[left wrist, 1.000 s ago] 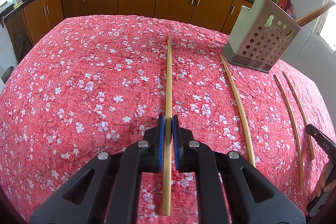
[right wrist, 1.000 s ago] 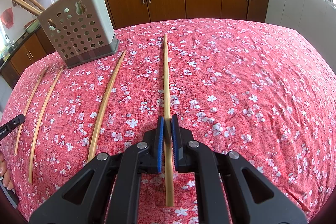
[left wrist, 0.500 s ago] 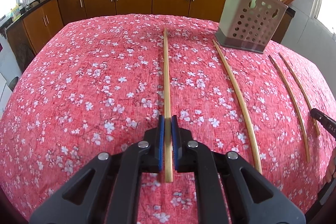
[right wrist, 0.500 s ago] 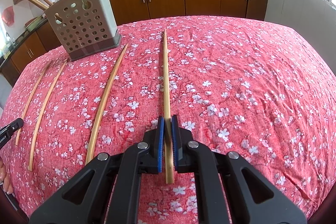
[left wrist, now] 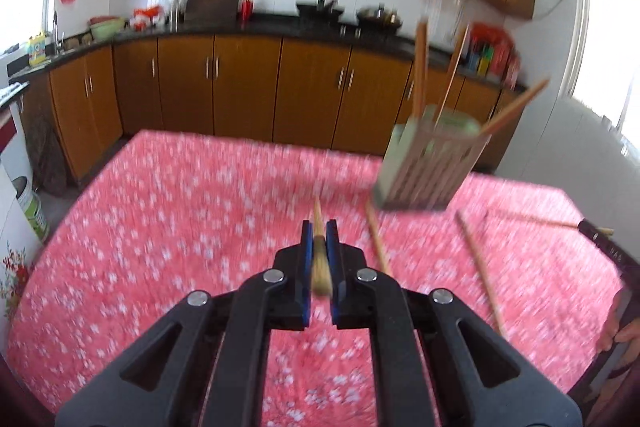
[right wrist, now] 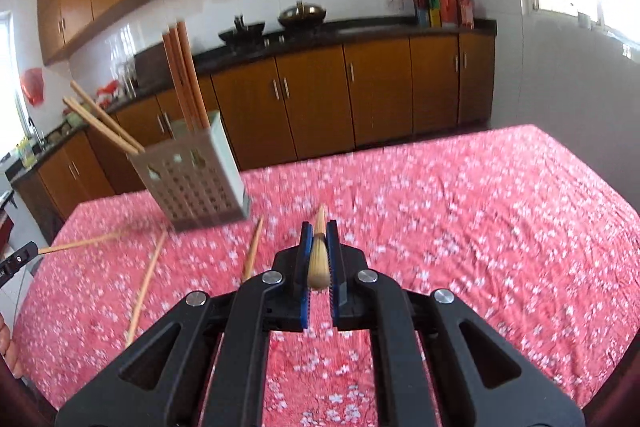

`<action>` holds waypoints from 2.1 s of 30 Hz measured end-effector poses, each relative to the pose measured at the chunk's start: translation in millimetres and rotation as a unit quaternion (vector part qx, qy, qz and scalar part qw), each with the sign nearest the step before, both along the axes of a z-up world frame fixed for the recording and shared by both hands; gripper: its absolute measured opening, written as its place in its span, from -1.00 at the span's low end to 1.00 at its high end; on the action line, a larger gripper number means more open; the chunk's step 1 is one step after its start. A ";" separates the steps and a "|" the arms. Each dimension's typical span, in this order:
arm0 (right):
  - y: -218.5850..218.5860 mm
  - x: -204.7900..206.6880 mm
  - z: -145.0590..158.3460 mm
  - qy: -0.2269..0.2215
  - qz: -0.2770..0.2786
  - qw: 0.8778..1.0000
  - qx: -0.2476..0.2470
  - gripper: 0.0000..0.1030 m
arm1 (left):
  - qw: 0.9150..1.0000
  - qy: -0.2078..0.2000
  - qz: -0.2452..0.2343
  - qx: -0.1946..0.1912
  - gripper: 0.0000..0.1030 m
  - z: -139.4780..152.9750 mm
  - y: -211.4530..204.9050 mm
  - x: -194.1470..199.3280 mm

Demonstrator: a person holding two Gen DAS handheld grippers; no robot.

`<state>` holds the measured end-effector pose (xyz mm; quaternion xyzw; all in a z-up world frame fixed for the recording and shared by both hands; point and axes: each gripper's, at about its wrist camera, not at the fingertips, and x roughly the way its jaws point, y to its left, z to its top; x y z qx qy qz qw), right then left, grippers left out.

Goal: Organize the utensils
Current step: 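Lift both held chopsticks upright and carry them over the beige holder, then drop the chopsticks into the beige holder by opening both tools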

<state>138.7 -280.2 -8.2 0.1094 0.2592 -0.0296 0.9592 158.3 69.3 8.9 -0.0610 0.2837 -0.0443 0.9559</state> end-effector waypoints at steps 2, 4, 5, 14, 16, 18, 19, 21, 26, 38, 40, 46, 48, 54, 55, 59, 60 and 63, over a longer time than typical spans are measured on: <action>-2.2 1.2 7.2 -0.013 -0.002 1.000 0.001 -0.85 | 1.000 -0.015 0.000 -0.010 -0.85 12.5 -0.1 0.1; -4.7 0.8 12.4 -0.022 -0.005 1.000 0.002 -0.85 | 1.000 -0.025 0.003 -0.015 -0.85 22.3 0.5 0.4; -7.0 0.2 12.2 -0.024 -0.005 1.000 0.003 -0.85 | 0.999 -0.029 0.003 -0.016 -0.85 26.3 -0.2 1.8; 1.2 6.9 44.5 -0.064 0.015 0.998 0.013 -0.85 | 0.998 -0.053 -0.005 -0.020 -0.85 57.8 -6.1 11.3; 6.6 8.7 62.7 -0.087 0.029 0.996 0.022 -0.85 | 0.997 -0.065 -0.014 -0.027 -0.85 71.4 -11.8 13.6; 12.6 9.0 78.0 -0.106 0.042 0.993 0.027 -0.85 | 0.996 -0.076 -0.024 -0.036 -0.85 84.4 -18.6 15.9; 17.8 9.9 85.6 -0.116 0.048 0.992 0.029 -0.85 | 0.996 -0.081 -0.029 -0.040 -0.85 90.1 -21.8 16.8; 25.5 11.3 100.6 -0.137 0.060 0.988 0.028 -0.85 | 0.994 -0.091 -0.039 -0.048 -0.85 101.2 -29.5 20.1; 43.5 21.3 133.7 -0.189 0.076 0.979 0.028 -0.85 | 0.990 -0.115 -0.063 -0.059 -0.85 126.9 -53.5 33.5; 66.9 77.7 168.3 -0.307 0.039 0.951 0.008 -0.85 | 0.981 -0.183 -0.050 -0.050 -0.85 179.2 -89.4 82.6; 65.9 88.7 160.3 -0.308 0.033 0.951 0.011 -0.85 | 0.981 -0.184 -0.044 -0.052 -0.85 177.2 -90.1 93.6; 71.6 115.6 126.8 -0.281 0.033 0.959 0.004 -0.85 | 0.984 -0.171 -0.036 -0.046 -0.85 149.2 -95.0 117.8; 73.2 118.8 115.5 -0.268 0.037 0.963 -0.001 -0.85 | 0.986 -0.155 -0.039 -0.040 -0.85 137.0 -98.1 125.1; 74.8 114.5 106.3 -0.237 0.046 0.970 0.002 -0.84 | 0.990 -0.130 -0.045 -0.037 -0.83 119.1 -98.1 126.2; 74.1 111.5 106.8 -0.232 0.050 0.971 0.004 -0.84 | 0.990 -0.129 -0.046 -0.036 -0.81 119.3 -97.6 124.1; 70.9 99.9 112.4 -0.221 0.050 0.974 0.005 -0.36 | 0.990 -0.132 -0.041 -0.030 -0.73 123.0 -94.8 112.9; 68.9 94.6 113.6 -0.220 0.047 0.974 0.005 -0.30 | 0.990 -0.132 -0.037 -0.029 -0.70 124.7 -92.5 108.9; 61.0 80.5 116.7 -0.212 0.044 0.976 0.004 -0.29 | 0.990 -0.133 -0.027 -0.025 -0.67 129.4 -85.0 97.7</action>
